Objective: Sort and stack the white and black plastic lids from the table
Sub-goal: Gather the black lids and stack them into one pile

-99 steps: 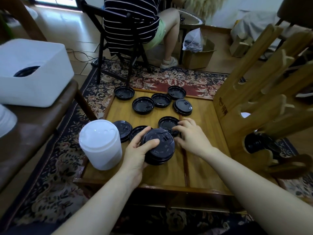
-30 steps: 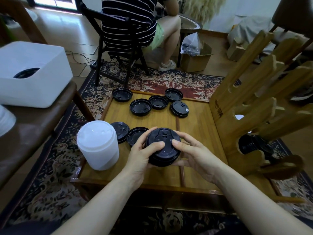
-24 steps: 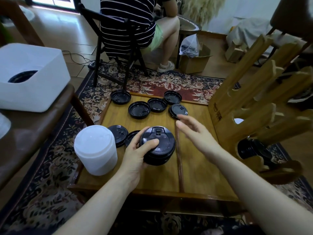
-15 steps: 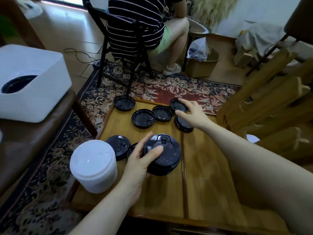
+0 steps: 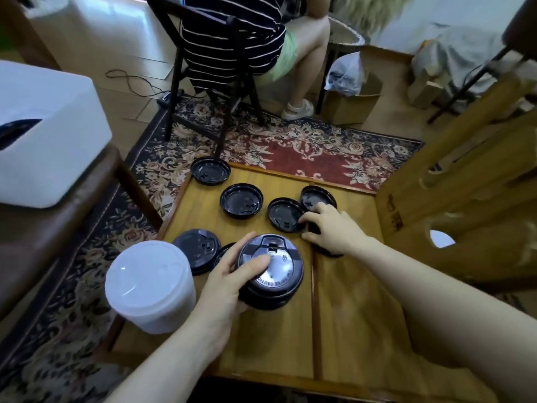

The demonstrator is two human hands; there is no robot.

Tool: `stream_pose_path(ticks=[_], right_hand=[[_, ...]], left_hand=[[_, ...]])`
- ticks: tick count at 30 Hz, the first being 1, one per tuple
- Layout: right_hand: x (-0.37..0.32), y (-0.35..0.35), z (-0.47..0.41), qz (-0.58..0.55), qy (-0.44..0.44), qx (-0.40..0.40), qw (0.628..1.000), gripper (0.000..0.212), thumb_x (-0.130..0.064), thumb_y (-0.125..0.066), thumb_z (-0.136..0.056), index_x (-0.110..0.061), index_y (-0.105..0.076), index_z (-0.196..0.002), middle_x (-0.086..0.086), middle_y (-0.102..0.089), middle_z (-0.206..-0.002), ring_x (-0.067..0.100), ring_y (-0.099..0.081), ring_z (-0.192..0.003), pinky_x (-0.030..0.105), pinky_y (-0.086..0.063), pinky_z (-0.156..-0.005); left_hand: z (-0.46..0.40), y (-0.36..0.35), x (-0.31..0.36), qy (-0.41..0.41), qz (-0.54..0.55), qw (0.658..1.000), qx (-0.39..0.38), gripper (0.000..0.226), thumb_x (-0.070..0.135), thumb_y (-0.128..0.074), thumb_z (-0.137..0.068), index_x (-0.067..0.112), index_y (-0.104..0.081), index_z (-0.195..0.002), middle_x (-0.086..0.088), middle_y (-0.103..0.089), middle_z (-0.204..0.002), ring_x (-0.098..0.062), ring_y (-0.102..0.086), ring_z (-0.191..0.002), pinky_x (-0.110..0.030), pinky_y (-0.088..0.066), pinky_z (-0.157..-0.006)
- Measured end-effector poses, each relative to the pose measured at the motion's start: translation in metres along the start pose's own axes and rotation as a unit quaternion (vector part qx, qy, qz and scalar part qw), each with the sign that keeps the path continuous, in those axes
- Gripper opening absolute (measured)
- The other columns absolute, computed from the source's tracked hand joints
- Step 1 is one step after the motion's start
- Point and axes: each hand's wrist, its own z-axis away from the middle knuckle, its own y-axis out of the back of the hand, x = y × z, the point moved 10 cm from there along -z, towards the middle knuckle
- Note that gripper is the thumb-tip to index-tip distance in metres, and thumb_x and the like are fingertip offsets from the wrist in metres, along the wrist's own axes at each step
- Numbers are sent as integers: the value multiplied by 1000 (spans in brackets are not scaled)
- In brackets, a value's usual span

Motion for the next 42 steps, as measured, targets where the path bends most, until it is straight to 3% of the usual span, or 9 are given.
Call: stream_pose_path(ticks=[6, 9, 14, 19, 25, 28, 33, 37, 42], right_hand=[[-1, -16, 71, -9, -6, -36, 999, 51, -50, -48, -98, -41, -34, -146, 1, -40, -140, 21, -41, -132, 39, -33, -104], [-3, -9, 82, 4, 2, -48, 999, 47, -50, -47, -98, -38, -42, -143, -2, -43, -137, 17, -45, -128, 38, -34, -102], [-20, 55, 49, -25, 27, 55, 998, 35, -48, -52, -95, -34, -59, -126, -3, -54, -117, 19, -51, -118, 42, -39, -97], [-83, 97, -22, -93, 109, 133, 981, 48, -29, -58, -95, -28, -47, -142, 4, -48, -140, 25, -39, -133, 46, -35, -106], [-162, 56, -99, -5, 176, -21, 984, 80, -9, -52, -94, -30, -7, -157, 1, -10, -165, 22, -2, -151, 47, -11, -120], [-175, 34, -113, -10, 169, -89, 982, 83, -2, -40, -92, -37, 0, -156, 2, -7, -165, 22, 2, -152, 45, -1, -122], [-185, 27, -100, -34, 175, -82, 981, 51, -41, -31, -103, -44, -17, -153, 10, -33, -148, 29, -26, -143, 50, 0, -118], [-188, 17, -63, -8, 203, -123, 971, 72, -77, -35, -88, -48, -18, -152, 8, -30, -149, 29, -24, -144, 55, -5, -118], [-193, 0, -29, -16, 244, -62, 968, 87, -77, -56, -76, -43, -25, -150, 7, -27, -149, 26, -18, -145, 69, -5, -114]], left_hand=[[12, 2, -8, 2, 17, 1000, 23, 64, 26, -79, -62, 37, -66, -124, 0, -74, -118, -19, -72, -105, -38, -56, -83], [15, 0, -7, -16, 29, 999, 36, 63, 27, -78, -63, 39, -65, -123, 1, -74, -118, -17, -72, -104, -40, -57, -87], [11, 13, 0, -37, 46, 996, 70, 67, 28, -78, -63, 44, -61, -126, 2, -70, -126, -18, -69, -111, -48, -54, -99], [2, 26, -2, -23, 66, 994, 85, 68, 26, -77, -66, 41, -61, -130, 1, -72, -122, -18, -72, -106, -48, -54, -98], [2, 26, -9, -7, 74, 995, 71, 70, 26, -83, -63, 46, -62, -126, 8, -73, -119, -12, -71, -105, -35, -55, -88], [2, 27, -14, 2, 81, 994, 68, 68, 24, -84, -64, 45, -63, -125, 8, -74, -117, -12, -71, -105, -33, -55, -87], [6, 23, -21, 7, 108, 992, 70, 71, 12, -84, -63, 36, -64, -126, 2, -75, -115, -17, -72, -104, -40, -53, -94], [13, 19, -20, -10, 112, 990, 85, 68, 22, -74, -61, 34, -64, -126, 2, -75, -114, -16, -73, -102, -42, -53, -96], [26, 18, -24, -31, 99, 990, 97, 69, 15, -77, -63, 26, -64, -130, -4, -74, -116, -20, -72, -105, -36, -55, -85]])
